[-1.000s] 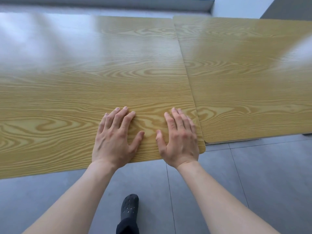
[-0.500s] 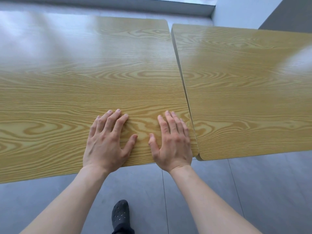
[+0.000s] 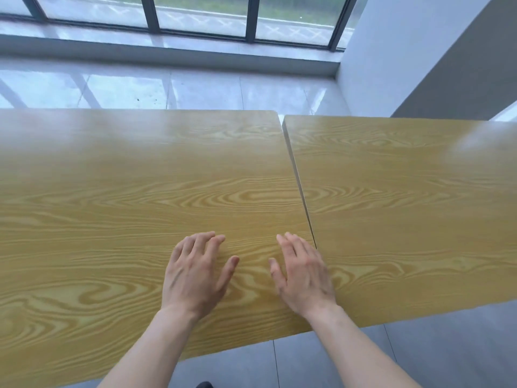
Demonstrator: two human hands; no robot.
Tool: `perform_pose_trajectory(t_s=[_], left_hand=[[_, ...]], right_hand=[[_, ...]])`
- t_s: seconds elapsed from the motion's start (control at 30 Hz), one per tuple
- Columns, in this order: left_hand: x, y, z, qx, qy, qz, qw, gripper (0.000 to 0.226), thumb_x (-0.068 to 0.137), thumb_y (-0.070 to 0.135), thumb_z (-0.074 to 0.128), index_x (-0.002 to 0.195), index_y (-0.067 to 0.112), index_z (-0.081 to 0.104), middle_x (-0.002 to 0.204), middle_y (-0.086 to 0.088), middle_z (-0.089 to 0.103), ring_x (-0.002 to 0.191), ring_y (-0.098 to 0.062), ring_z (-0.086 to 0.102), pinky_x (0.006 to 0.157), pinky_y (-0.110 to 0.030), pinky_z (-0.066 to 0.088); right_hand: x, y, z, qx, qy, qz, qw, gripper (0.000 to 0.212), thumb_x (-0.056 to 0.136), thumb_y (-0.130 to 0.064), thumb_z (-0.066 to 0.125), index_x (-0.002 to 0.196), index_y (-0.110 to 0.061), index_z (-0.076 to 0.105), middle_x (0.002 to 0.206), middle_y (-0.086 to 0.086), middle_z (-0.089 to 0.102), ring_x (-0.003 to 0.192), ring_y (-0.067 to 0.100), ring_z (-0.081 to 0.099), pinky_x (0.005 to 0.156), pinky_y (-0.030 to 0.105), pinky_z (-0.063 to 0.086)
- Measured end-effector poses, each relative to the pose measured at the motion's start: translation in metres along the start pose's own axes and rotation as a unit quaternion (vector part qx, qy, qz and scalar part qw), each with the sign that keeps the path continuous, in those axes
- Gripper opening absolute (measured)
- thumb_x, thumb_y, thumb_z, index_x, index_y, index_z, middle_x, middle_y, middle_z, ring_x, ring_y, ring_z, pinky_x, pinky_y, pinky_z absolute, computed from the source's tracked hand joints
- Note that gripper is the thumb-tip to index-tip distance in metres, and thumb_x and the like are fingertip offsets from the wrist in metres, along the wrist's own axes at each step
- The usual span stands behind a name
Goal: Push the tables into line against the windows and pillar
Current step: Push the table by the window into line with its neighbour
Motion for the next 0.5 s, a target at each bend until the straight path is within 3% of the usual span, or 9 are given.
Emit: perform_pose_trajectory(t_s=[0.23,0.5], left_hand=[[0.113,-0.012,-0.024,0.018,-0.072,-0.014,0.997,0.06,0.096,0.066,0.04,0.145,0.033,0.047,0.142,0.009,0.054,0.134,-0.017,0.047,0.111,-0.035,0.036],[0.247,-0.034,-0.043,0.05,-0.089,-0.055,0.993,0.063,0.096,0.068,0.038,0.148,0.033,0.043,0.147,0.009,0.05,0.139,-0.016,0.042,0.113,-0.035,0.034]], right_hand=[[0.114,-0.008,-0.034,0.02,-0.041,-0.019,0.999,0.055,0.104,-0.048,0.039,0.152,-0.023,0.043,0.163,0.003,0.036,0.151,0.019,0.029,0.123,0.033,0.02],[0.271,-0.017,-0.062,0.024,-0.072,-0.055,0.996,0.051,0.103,-0.047,0.042,0.146,-0.021,0.049,0.151,0.001,0.049,0.141,0.022,0.041,0.117,0.037,0.033]])
Point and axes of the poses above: each hand's wrist, its own x-axis towards the middle knuckle, its own z-axis out of the palm, y = z × x, the point moved 8 cm from there along x, towards the middle knuckle
